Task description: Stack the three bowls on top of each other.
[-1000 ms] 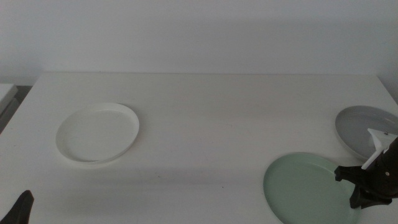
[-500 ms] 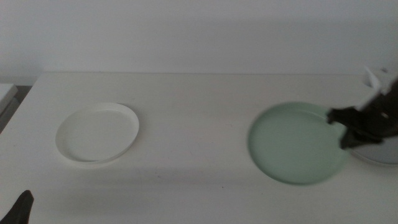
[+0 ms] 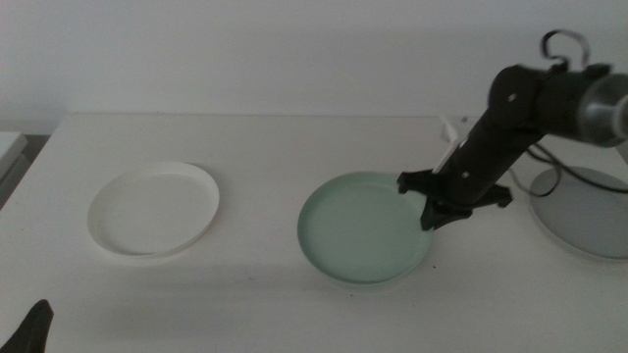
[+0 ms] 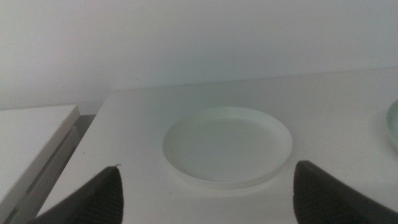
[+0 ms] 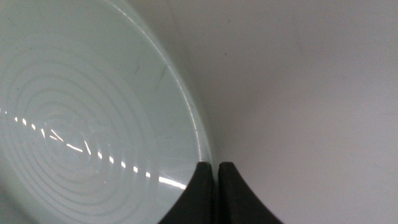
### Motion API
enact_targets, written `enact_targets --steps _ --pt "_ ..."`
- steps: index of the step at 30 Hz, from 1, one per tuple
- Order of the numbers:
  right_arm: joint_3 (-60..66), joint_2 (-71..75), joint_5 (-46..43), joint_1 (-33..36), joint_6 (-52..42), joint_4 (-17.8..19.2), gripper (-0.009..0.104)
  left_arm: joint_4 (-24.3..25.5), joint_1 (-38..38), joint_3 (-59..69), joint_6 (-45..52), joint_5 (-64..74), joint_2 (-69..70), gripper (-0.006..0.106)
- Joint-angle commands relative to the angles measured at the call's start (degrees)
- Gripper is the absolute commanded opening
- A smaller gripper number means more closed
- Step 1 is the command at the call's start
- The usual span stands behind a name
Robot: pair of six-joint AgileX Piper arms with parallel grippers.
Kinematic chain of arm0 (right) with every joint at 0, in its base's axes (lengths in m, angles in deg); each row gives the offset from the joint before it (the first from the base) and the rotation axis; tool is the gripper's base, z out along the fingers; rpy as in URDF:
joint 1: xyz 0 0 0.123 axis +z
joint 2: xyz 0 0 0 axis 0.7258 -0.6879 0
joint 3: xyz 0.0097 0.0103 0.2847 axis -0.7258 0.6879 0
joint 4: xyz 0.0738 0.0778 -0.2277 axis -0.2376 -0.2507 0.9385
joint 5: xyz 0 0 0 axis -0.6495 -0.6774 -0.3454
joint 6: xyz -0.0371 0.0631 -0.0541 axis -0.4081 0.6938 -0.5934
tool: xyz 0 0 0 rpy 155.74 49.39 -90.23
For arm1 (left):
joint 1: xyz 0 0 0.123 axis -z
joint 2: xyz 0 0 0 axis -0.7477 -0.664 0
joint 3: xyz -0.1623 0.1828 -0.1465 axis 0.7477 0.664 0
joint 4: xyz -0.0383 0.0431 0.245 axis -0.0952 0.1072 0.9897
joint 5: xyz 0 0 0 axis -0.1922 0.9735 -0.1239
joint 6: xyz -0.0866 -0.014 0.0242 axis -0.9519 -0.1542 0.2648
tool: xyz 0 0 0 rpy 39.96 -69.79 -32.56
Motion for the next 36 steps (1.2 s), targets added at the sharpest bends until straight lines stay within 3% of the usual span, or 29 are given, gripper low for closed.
enact_targets --steps 1,4,8,10,13,16,18,21,26,28,33,36 --pt "-1.21 -2.15 -1.08 0.59 -1.26 -1.27 -0.002 -0.41 -0.05 0.03 -0.32 -0.78 0.21 0.094" --pt "-1.35 -3.78 -1.08 0.59 -3.51 -4.08 -0.002 -0.41 -0.05 0.03 -0.32 -0.65 0.21 0.094" --pt "-1.35 -4.71 -1.20 0.59 -3.94 -4.10 -0.002 -0.41 -0.05 0.03 -0.32 -0.65 0.21 0.094" --pt "-1.35 -4.71 -1.33 0.59 -3.94 -3.68 0.003 -0.41 -0.05 0.03 -0.32 -0.65 0.21 0.094" --pt "-1.49 -4.71 -1.56 0.59 -3.94 -3.36 0.023 -0.41 -0.05 0.03 -0.32 -0.65 0.21 0.094" --pt "-2.99 -4.23 1.13 0.34 -5.37 -3.22 0.051 -0.41 -0.05 0.03 -0.32 -0.65 0.21 0.094" --pt "-5.38 -2.73 4.80 -0.74 -6.27 -1.70 0.066 -0.41 -0.05 0.03 -0.32 -0.65 0.21 0.094" --pt "-9.63 1.08 10.04 -4.15 -6.52 2.71 0.080 -0.41 -0.05 0.03 -0.32 -0.79 0.21 0.094" --pt "-16.93 7.24 13.86 -14.19 -4.51 13.98 0.081 -0.41 -0.05 0.03 -0.32 -0.79 0.21 0.094" --pt "-18.38 8.06 15.30 -20.17 -3.80 16.79 0.081 -0.41 -0.05 0.03 -0.32 -0.79 0.21 0.094" --pt "-18.40 6.23 15.20 -34.34 -3.80 14.55 0.077 -0.41 -0.05 0.03 -0.32 -0.79 0.21 0.094" --pt "-18.40 2.91 14.77 -39.49 -3.80 12.63 0.070 -0.41 -0.05 0.03 -0.32 -0.79 0.21 0.094"
